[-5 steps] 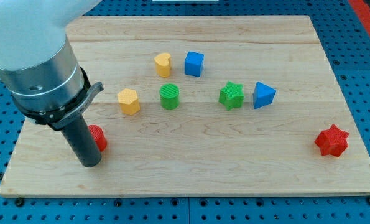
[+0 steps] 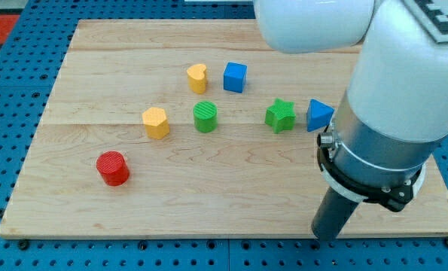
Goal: Move the red star up a bit
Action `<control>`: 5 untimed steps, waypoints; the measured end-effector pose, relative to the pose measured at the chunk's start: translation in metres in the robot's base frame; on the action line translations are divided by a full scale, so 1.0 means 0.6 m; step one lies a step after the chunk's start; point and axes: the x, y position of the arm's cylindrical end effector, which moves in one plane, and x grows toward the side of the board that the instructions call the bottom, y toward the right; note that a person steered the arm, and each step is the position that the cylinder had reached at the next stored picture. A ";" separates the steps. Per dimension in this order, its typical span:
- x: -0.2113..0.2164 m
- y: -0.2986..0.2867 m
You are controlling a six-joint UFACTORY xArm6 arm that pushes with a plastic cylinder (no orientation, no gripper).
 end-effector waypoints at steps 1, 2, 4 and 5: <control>0.000 0.053; 0.000 0.059; 0.000 0.042; -0.001 0.040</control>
